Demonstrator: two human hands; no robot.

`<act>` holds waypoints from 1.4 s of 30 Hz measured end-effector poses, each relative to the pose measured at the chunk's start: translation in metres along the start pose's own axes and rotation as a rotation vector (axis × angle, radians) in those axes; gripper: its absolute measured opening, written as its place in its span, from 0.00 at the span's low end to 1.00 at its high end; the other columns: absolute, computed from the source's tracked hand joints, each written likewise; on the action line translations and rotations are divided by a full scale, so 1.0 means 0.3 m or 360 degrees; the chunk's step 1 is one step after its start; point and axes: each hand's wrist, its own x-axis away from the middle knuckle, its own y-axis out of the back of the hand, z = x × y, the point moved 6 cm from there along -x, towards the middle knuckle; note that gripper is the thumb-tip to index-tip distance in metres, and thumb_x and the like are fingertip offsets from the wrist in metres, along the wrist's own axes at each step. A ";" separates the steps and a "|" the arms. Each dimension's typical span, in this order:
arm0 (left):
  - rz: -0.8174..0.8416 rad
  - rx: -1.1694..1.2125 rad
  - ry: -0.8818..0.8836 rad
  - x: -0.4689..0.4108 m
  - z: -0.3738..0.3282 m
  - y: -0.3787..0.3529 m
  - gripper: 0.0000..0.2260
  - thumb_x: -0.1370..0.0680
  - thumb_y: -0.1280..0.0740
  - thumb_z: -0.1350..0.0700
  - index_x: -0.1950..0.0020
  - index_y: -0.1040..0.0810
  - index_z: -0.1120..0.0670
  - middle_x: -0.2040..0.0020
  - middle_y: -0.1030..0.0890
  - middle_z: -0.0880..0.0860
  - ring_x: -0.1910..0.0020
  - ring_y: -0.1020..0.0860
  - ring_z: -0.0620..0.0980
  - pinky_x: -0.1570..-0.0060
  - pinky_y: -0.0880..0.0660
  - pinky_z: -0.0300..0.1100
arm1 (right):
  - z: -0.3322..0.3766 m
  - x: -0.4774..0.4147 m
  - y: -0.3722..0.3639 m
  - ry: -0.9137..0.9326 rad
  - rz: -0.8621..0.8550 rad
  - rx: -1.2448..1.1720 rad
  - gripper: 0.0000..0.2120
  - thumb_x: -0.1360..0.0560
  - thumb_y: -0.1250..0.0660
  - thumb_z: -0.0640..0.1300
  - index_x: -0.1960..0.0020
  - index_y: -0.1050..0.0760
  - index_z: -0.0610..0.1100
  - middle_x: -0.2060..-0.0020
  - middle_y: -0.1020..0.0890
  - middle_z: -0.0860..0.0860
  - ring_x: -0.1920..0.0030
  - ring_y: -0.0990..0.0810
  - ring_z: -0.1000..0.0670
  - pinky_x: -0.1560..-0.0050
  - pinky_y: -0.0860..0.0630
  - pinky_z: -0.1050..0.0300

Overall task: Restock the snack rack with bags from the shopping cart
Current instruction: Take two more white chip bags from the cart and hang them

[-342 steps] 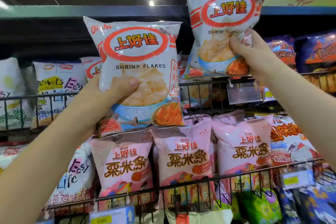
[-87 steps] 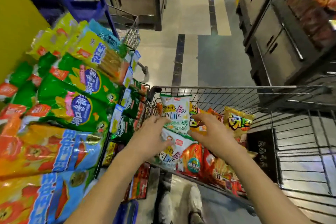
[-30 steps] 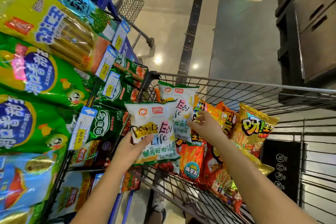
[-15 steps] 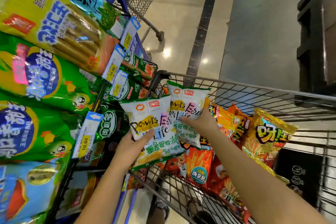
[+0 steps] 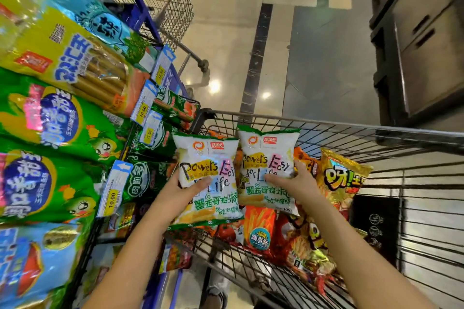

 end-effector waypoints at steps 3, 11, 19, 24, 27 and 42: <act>0.0060 -0.0060 0.0006 0.027 -0.047 -0.001 0.17 0.28 0.24 0.38 0.43 0.25 0.32 0.43 0.19 0.35 0.43 0.22 0.39 0.40 0.29 0.45 | -0.006 0.069 0.073 -0.0035 0.0023 -0.0133 0.35 0.36 0.16 0.55 0.35 0.29 0.52 0.46 0.16 0.54 0.47 0.16 0.51 0.44 0.19 0.46; 0.0212 -0.0070 -0.0166 0.130 -0.174 -0.008 0.29 0.38 0.19 0.33 0.40 0.23 0.34 0.45 0.15 0.36 0.40 0.19 0.44 0.36 0.26 0.49 | 0.036 0.288 0.201 -0.0026 0.0223 -0.0549 0.32 0.34 0.18 0.49 0.34 0.23 0.41 0.45 0.13 0.44 0.44 0.14 0.41 0.41 0.19 0.41; 0.0338 0.0089 -0.0262 0.221 -0.250 -0.010 0.33 0.36 0.19 0.35 0.33 0.21 0.41 0.43 0.14 0.39 0.40 0.18 0.43 0.39 0.24 0.45 | 0.098 0.477 0.217 0.0129 0.0208 -0.0669 0.20 0.23 0.28 0.43 0.33 0.25 0.44 0.43 0.14 0.43 0.44 0.14 0.40 0.47 0.17 0.45; 0.0344 0.0173 -0.0314 0.271 -0.252 0.005 0.26 0.33 0.23 0.39 0.36 0.19 0.42 0.45 0.14 0.39 0.40 0.18 0.44 0.41 0.23 0.44 | 0.132 0.536 0.183 0.0201 0.0200 -0.0738 0.18 0.21 0.30 0.42 0.33 0.26 0.41 0.43 0.14 0.40 0.44 0.14 0.38 0.48 0.15 0.45; 0.0335 0.0215 -0.0363 0.279 -0.240 0.018 0.26 0.32 0.23 0.39 0.35 0.20 0.42 0.44 0.14 0.39 0.40 0.18 0.44 0.39 0.24 0.45 | 0.152 0.547 0.158 0.0258 0.0231 -0.0741 0.18 0.20 0.31 0.44 0.32 0.26 0.42 0.43 0.14 0.40 0.43 0.14 0.39 0.49 0.15 0.47; 0.0000 0.0595 -0.0283 0.421 -0.092 0.023 0.32 0.35 0.21 0.32 0.33 0.24 0.36 0.39 0.17 0.38 0.36 0.20 0.44 0.29 0.29 0.51 | 0.237 0.435 0.166 0.0288 0.0554 -0.0506 0.23 0.23 0.29 0.53 0.32 0.25 0.44 0.43 0.14 0.42 0.44 0.14 0.39 0.39 0.20 0.40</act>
